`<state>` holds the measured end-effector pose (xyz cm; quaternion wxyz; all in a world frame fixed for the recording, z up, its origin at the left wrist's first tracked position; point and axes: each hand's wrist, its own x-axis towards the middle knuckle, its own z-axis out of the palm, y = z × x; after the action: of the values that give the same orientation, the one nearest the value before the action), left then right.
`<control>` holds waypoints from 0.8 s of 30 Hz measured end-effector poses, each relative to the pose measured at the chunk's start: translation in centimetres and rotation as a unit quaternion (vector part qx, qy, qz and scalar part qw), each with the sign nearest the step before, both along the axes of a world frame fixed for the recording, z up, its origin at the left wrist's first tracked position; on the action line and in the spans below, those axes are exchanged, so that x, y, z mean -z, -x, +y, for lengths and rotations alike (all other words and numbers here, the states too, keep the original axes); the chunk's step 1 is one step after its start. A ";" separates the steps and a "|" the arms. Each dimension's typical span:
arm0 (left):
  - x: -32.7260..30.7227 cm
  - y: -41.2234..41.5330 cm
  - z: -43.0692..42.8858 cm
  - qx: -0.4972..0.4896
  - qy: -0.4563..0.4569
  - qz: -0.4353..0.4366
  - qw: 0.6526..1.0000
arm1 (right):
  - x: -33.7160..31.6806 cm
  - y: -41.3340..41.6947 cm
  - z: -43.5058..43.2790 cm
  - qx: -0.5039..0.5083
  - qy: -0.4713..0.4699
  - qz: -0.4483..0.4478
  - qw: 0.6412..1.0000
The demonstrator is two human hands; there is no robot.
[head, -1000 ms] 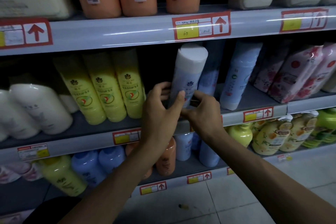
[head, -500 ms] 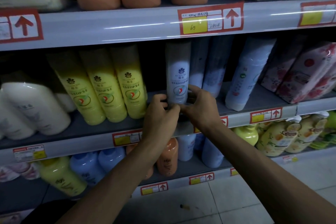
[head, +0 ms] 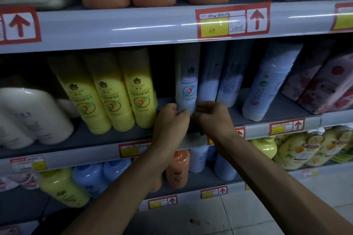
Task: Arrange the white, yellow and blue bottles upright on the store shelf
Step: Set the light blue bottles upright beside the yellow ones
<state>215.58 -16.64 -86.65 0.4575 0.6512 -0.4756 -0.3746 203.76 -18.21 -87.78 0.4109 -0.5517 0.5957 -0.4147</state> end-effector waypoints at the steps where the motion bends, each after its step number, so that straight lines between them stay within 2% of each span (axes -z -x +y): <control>1: 0.0 0.0 -0.2 0.000 -0.001 -0.002 1.000 | 0.0 -0.2 -0.2 -0.002 0.004 -0.002 1.000; 16: 0.5 0.2 -2.5 0.000 -0.003 0.035 0.999 | -0.9 -1.0 -1.6 -0.023 0.007 -0.028 0.999; 24: -0.2 -0.6 -2.7 0.025 -0.039 0.060 0.997 | -1.2 -1.3 -1.9 -0.052 -0.008 -0.028 0.998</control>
<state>216.16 -19.32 -86.44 0.4499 0.6328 -0.4485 -0.4426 205.05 -20.09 -86.63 0.4532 -0.5666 0.5576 -0.4033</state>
